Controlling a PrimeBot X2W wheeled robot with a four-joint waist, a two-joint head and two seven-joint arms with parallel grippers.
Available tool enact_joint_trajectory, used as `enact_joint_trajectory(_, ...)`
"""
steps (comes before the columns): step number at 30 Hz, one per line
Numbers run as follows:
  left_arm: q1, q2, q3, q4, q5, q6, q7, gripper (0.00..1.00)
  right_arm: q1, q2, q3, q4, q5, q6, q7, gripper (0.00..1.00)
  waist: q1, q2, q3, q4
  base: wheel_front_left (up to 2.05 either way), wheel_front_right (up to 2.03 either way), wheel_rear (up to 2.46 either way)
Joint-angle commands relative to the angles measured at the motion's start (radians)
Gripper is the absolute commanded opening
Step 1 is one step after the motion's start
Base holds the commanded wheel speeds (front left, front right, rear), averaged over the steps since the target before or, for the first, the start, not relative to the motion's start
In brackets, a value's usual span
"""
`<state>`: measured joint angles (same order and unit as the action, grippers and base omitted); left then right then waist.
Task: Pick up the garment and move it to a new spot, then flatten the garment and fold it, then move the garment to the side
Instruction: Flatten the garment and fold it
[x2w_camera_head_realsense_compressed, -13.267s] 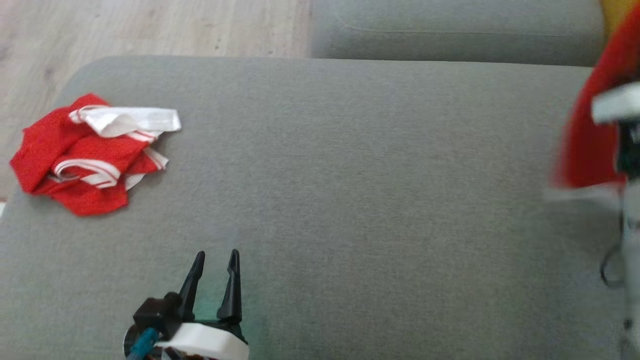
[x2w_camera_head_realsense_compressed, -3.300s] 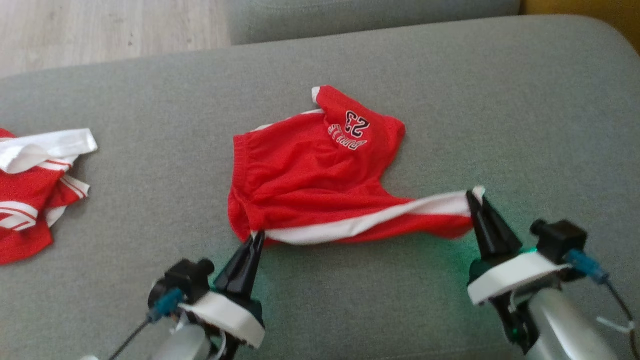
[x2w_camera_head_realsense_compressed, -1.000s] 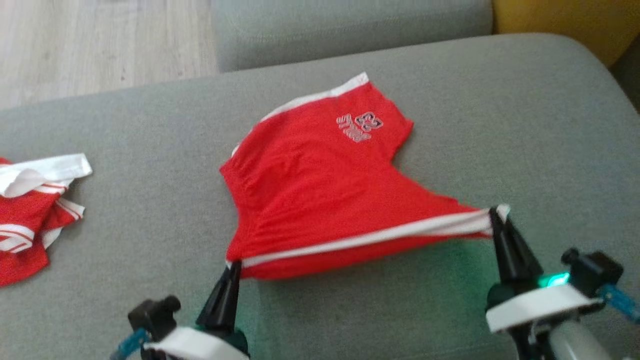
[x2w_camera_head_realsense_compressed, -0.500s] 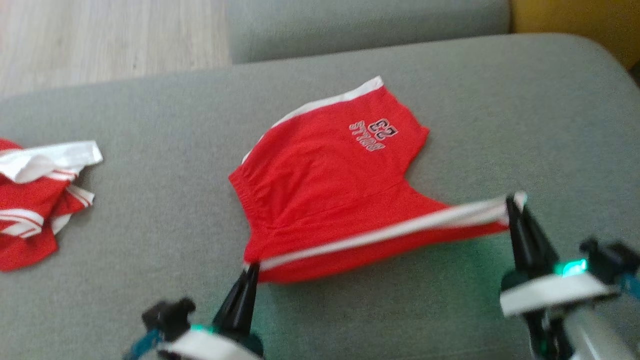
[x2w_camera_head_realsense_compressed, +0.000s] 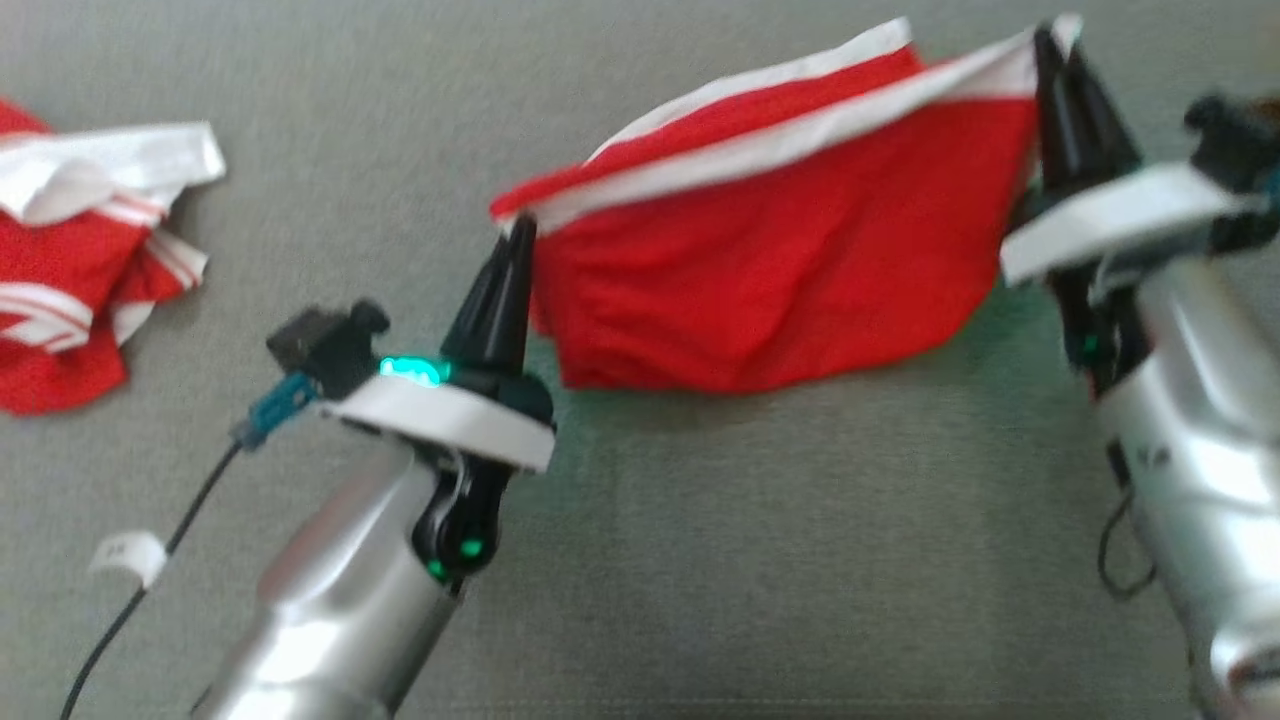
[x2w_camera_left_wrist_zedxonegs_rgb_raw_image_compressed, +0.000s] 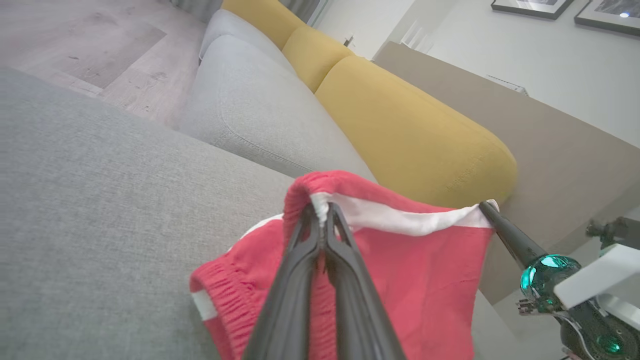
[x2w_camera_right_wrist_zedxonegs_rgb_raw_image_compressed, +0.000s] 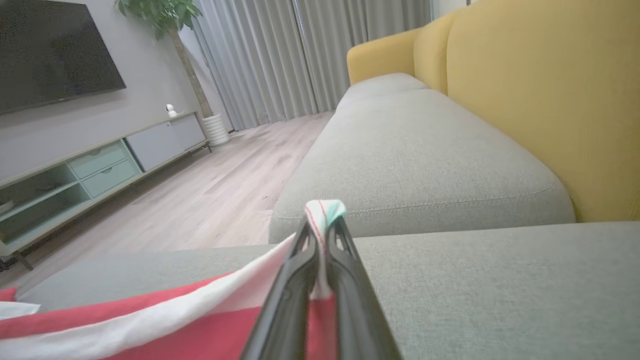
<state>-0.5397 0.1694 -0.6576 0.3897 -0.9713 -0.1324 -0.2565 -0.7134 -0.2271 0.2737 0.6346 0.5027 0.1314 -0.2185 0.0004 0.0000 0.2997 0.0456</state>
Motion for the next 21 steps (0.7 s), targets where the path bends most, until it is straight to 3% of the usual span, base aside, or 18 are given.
enact_joint_trajectory(1, -0.049, 0.005, 0.027, -0.020, -0.003, 0.002, -0.005, 0.00, -0.035, 0.010, 0.013, -0.011, -0.008, -0.001, -0.002, 0.00, -0.0004, 0.0000, 0.061, 0.050, 0.00, 0.00, 0.00)
enact_joint_trajectory(11, -0.182, -0.091, 0.062, 0.061, -0.020, 0.002, -0.005, 0.00, -0.307, 0.018, -0.003, 0.277, -0.106, -0.001, -0.019, 0.00, -0.0004, 0.0000, 0.167, 0.114, 0.00, 0.00, 0.00)
enact_joint_trajectory(21, -0.256, -0.115, 0.039, 0.137, 0.001, 0.002, -0.005, 0.00, -0.426, 0.050, -0.094, 0.473, -0.232, -0.001, -0.040, 0.00, -0.0004, 0.0000, 0.201, 0.114, 0.00, 0.00, 0.00)
